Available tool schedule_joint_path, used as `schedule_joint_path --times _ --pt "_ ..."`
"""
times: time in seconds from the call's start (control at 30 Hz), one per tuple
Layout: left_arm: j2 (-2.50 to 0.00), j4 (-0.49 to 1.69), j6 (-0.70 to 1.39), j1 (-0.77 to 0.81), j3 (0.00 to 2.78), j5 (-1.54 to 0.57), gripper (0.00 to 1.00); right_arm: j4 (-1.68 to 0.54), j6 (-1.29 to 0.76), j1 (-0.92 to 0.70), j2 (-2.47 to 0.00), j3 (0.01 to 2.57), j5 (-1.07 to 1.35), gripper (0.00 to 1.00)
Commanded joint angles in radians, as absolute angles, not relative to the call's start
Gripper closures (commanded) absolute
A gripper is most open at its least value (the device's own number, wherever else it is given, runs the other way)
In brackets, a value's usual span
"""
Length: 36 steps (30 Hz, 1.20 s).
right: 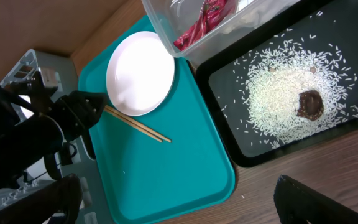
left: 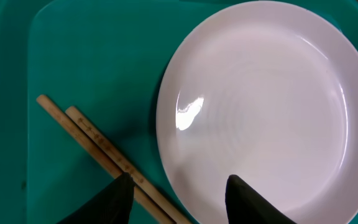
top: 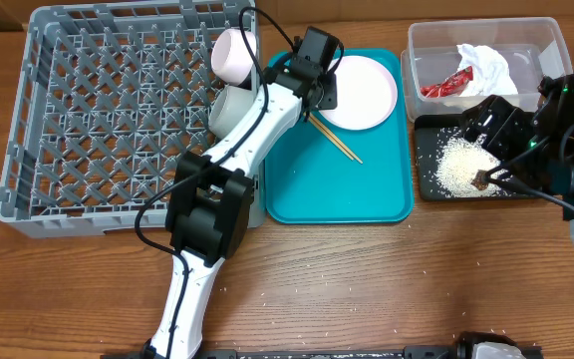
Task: Sort waste into correct bins and load items into the dishwasher
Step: 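Reach the left gripper to the white plate edge and grasp it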
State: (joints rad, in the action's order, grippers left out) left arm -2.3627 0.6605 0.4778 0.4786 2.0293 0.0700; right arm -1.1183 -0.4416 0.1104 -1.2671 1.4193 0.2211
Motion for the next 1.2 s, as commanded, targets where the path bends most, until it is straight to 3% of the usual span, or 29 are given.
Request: schedule_joint_path --times 0.0,0.13,0.63,0.83,1.17 --pt "-2.398 0.652 0.514 0.487 2.021 0.101 0.5 -1.113 -0.441 0.113 -1.264 1.426 0.217 0.0" --pt "-2.441 0.626 0.532 0.487 2.021 0.097 0.44 -1.113 -0.442 0.113 -1.264 1.426 0.217 0.0" --pt "-2.466 0.571 0.512 0.498 2.02 0.107 0.46 -1.113 -0.442 0.113 -1.264 1.426 0.217 0.0" --pt "-2.479 0.558 0.508 0.498 2.02 0.113 0.57 -1.113 -0.441 0.113 -1.264 1.426 0.217 0.0" --pt "-2.482 0.557 0.508 0.498 2.017 0.142 0.65 -1.113 -0.442 0.113 -1.264 1.426 0.217 0.0"
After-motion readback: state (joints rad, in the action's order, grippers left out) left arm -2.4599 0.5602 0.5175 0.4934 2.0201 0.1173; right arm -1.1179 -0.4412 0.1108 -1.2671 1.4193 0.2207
